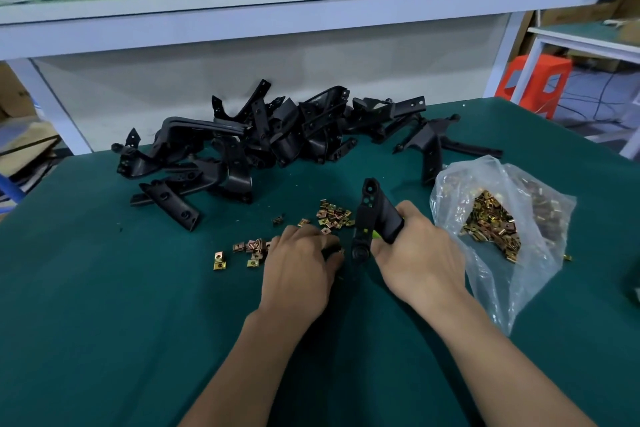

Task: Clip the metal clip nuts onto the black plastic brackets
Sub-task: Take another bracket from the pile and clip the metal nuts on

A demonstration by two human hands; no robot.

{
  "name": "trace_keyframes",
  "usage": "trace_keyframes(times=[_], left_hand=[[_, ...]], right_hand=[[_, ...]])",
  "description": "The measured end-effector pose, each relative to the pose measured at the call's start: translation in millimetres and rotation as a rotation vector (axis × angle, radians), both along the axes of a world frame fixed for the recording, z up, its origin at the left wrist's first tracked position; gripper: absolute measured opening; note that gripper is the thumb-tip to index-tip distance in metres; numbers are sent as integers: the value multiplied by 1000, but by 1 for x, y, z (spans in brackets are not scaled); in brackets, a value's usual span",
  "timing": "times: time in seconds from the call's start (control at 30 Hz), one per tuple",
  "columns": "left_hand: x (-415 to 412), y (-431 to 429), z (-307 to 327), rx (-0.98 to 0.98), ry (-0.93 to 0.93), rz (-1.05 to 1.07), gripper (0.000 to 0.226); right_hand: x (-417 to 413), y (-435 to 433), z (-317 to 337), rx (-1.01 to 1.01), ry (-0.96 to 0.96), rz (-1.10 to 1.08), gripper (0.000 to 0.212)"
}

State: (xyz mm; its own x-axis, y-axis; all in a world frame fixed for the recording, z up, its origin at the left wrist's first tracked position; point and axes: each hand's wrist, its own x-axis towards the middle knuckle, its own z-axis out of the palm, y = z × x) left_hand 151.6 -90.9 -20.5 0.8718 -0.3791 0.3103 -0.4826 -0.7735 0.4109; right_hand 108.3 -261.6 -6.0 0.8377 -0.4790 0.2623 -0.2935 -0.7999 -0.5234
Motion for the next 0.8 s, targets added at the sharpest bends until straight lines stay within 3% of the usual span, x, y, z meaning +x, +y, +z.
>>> trace_keyframes(times=[0.17,0.33,0.5,0.63,0.73,0.8], left_hand=[[-2,-4,5,-104,47,8,11],[-21,5,6,-378,136,79,23],[-22,15,9,-591,248,206,20],[-18,18,12,-928,381,164,23],[-18,18,13,-1040,456,109,10],[-19,18,13,-1082,494,72,14]], right_hand=[[0,2,1,-16,10,2,29],[-1,2,2,-14,25,38,26],[-4,7,4,-50,79,94,29],[-6,9,5,-103,115,106,40],[-6,11,7,-96,133,121,45],[-7,11,8,-87,137,130,44]])
